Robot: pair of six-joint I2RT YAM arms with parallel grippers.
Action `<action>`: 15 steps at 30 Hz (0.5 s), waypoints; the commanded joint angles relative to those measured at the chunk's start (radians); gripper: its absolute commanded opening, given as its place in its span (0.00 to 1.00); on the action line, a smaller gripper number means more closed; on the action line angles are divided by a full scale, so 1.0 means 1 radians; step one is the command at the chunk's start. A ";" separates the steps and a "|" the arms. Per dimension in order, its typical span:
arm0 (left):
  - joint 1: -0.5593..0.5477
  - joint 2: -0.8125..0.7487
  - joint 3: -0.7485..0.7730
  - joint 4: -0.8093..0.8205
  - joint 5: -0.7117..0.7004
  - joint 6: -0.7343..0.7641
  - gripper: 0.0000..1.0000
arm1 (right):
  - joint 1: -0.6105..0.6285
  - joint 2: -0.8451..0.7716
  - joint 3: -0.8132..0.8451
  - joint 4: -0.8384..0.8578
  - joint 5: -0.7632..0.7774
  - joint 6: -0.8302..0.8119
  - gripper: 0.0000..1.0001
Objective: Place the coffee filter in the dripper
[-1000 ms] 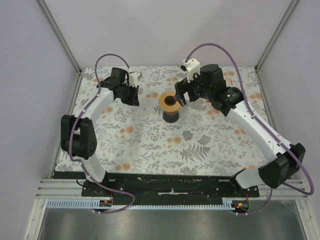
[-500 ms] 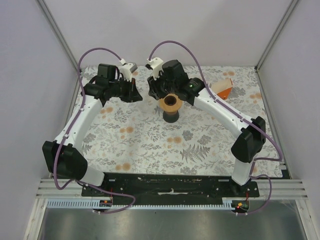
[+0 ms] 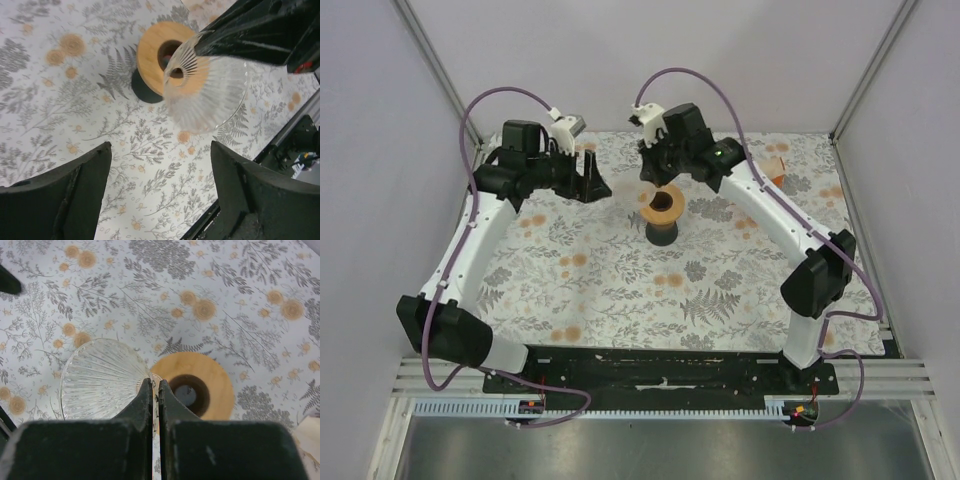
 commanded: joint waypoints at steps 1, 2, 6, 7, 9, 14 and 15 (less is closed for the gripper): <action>0.080 -0.060 0.097 -0.001 -0.034 -0.004 0.86 | -0.130 -0.031 0.091 -0.086 -0.177 -0.002 0.00; 0.105 -0.063 0.099 0.001 -0.024 -0.005 0.86 | -0.153 -0.022 0.106 -0.112 -0.188 -0.011 0.00; 0.133 -0.069 0.078 0.001 -0.044 0.007 0.86 | -0.211 0.056 0.212 -0.243 -0.217 -0.043 0.00; 0.133 -0.066 0.065 0.002 -0.052 0.007 0.87 | -0.220 0.077 0.227 -0.258 -0.223 -0.042 0.00; 0.133 -0.063 0.056 0.007 -0.070 -0.002 0.88 | -0.226 0.094 0.234 -0.269 -0.243 -0.043 0.00; 0.133 -0.067 0.042 0.024 -0.084 -0.010 0.89 | -0.237 0.139 0.238 -0.264 -0.304 -0.043 0.00; 0.133 -0.066 0.041 0.025 -0.084 -0.014 0.89 | -0.242 0.154 0.244 -0.264 -0.310 -0.039 0.00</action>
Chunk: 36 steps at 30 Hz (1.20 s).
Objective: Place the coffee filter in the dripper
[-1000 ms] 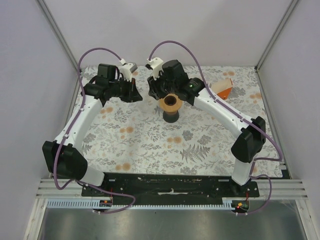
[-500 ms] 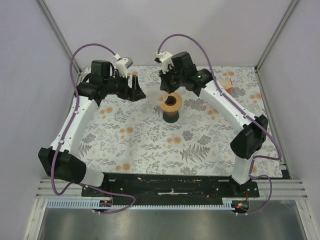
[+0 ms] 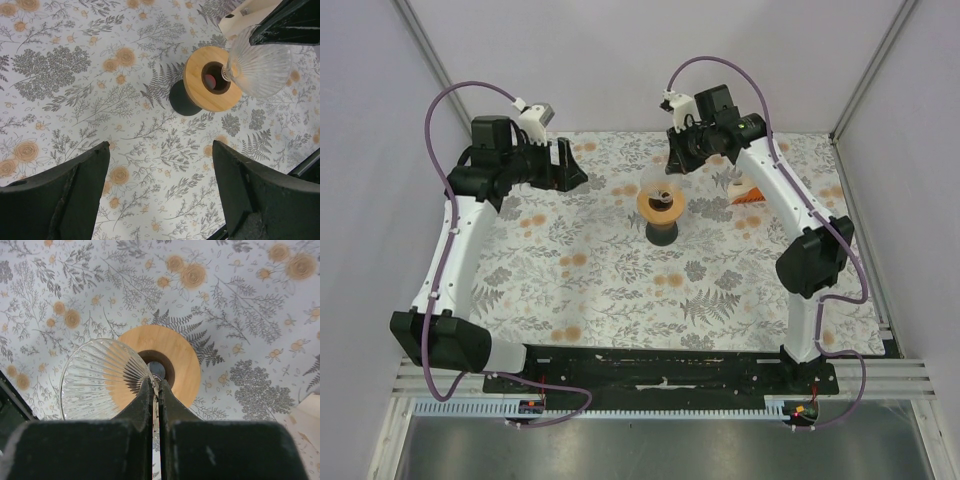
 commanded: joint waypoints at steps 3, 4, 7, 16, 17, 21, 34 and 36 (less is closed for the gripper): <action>-0.004 -0.018 -0.021 0.035 -0.033 -0.040 0.89 | -0.014 0.064 0.053 -0.016 -0.111 0.008 0.00; -0.003 -0.024 -0.030 0.041 -0.035 -0.046 0.88 | -0.015 0.066 0.050 -0.010 -0.113 0.008 0.00; -0.003 -0.029 -0.042 0.045 -0.030 -0.057 0.88 | -0.020 0.075 0.034 0.015 -0.113 0.008 0.00; -0.062 0.007 -0.096 0.136 -0.102 -0.149 0.77 | -0.029 0.083 -0.030 0.088 -0.133 0.002 0.00; -0.087 0.019 -0.088 0.140 -0.110 -0.155 0.77 | -0.027 0.078 -0.044 0.100 -0.140 0.000 0.00; -0.203 0.088 -0.041 0.157 -0.121 -0.169 0.77 | -0.029 0.058 -0.133 0.165 -0.186 -0.009 0.00; -0.312 0.389 0.151 0.170 -0.117 -0.192 0.41 | -0.027 0.026 -0.237 0.200 -0.156 -0.021 0.00; -0.319 0.410 0.163 0.170 -0.113 -0.191 0.35 | -0.027 0.017 -0.266 0.219 -0.159 -0.021 0.00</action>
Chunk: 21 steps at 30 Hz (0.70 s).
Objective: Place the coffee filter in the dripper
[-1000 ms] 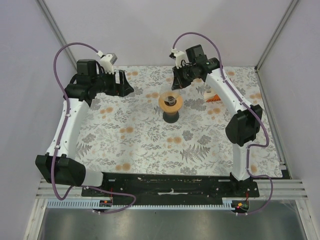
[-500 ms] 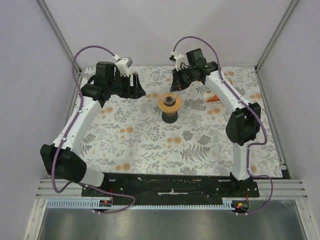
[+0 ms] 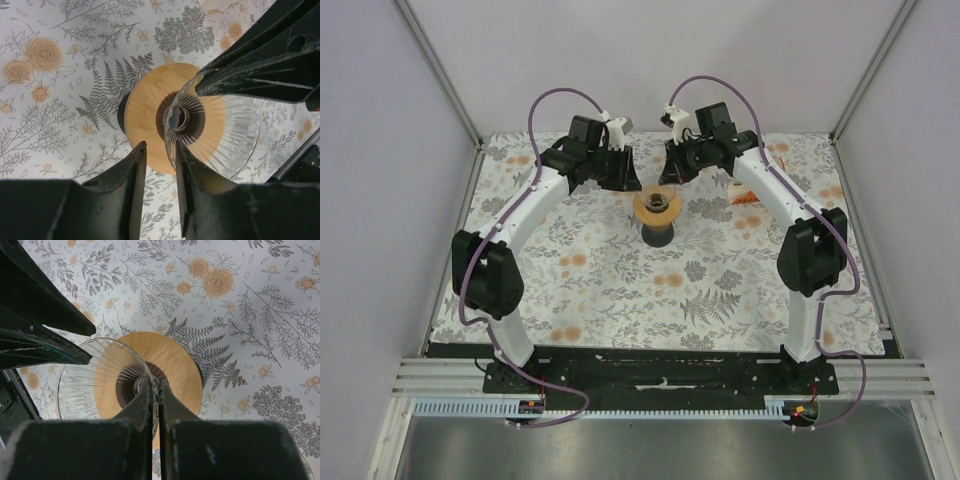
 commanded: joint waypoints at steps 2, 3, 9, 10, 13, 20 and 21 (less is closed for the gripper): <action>-0.025 0.041 0.069 0.025 0.004 -0.011 0.32 | 0.001 -0.034 -0.093 0.023 0.036 -0.031 0.00; -0.025 0.046 0.067 0.022 0.006 -0.009 0.30 | -0.001 -0.037 -0.104 0.030 0.039 -0.031 0.00; -0.026 0.104 0.052 -0.023 0.020 0.027 0.04 | 0.001 -0.017 -0.141 0.049 0.048 -0.034 0.00; -0.025 0.115 0.052 -0.030 0.017 0.035 0.02 | 0.001 -0.015 -0.154 0.055 0.050 -0.032 0.00; -0.025 0.147 0.044 -0.043 0.020 0.057 0.02 | -0.001 -0.011 -0.191 0.081 0.062 -0.028 0.00; -0.023 0.227 0.058 -0.092 0.041 0.116 0.02 | 0.001 0.014 -0.236 0.105 0.067 -0.008 0.00; -0.025 0.238 0.059 -0.103 0.041 0.126 0.02 | 0.001 0.018 -0.242 0.109 0.067 -0.003 0.00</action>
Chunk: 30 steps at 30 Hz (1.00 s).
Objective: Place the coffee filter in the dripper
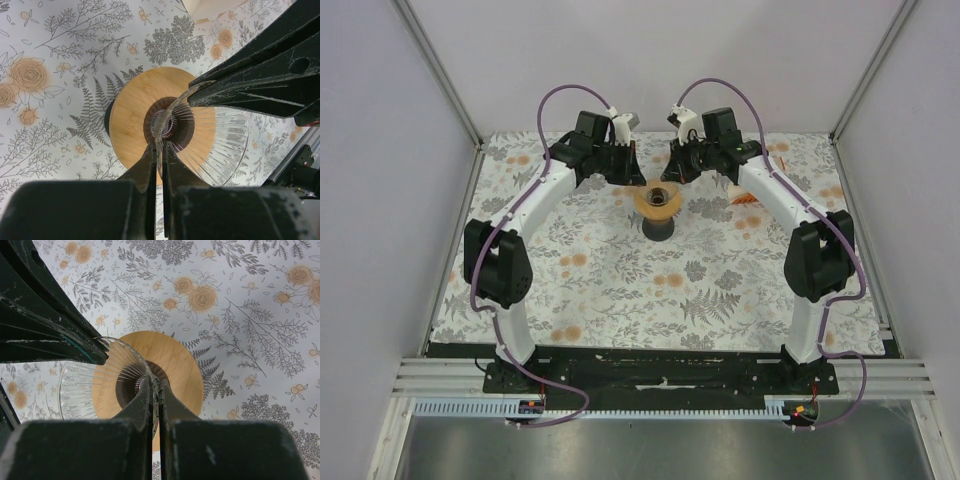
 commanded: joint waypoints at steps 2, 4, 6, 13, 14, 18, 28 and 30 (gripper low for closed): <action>-0.009 0.140 -0.032 -0.127 -0.026 0.143 0.02 | 0.011 0.087 -0.097 -0.078 0.040 -0.024 0.00; -0.006 0.147 -0.049 -0.126 -0.037 0.154 0.02 | 0.011 0.084 -0.130 -0.057 0.040 -0.009 0.00; -0.006 0.154 -0.072 -0.124 -0.043 0.161 0.02 | 0.011 0.089 -0.150 -0.043 0.042 0.002 0.00; -0.007 0.169 -0.152 -0.084 -0.087 0.184 0.02 | 0.011 0.092 -0.214 -0.007 0.036 0.037 0.00; -0.007 0.170 -0.151 -0.086 -0.088 0.184 0.02 | 0.011 0.093 -0.219 -0.009 0.037 0.044 0.00; -0.009 0.169 -0.137 -0.089 -0.086 0.189 0.02 | 0.011 0.089 -0.220 -0.012 0.042 0.048 0.00; -0.004 0.077 0.003 -0.112 -0.075 0.195 0.20 | 0.011 -0.006 -0.136 -0.049 0.053 0.050 0.21; -0.006 0.059 0.026 -0.110 -0.074 0.194 0.25 | 0.011 -0.023 -0.115 -0.052 0.054 0.050 0.25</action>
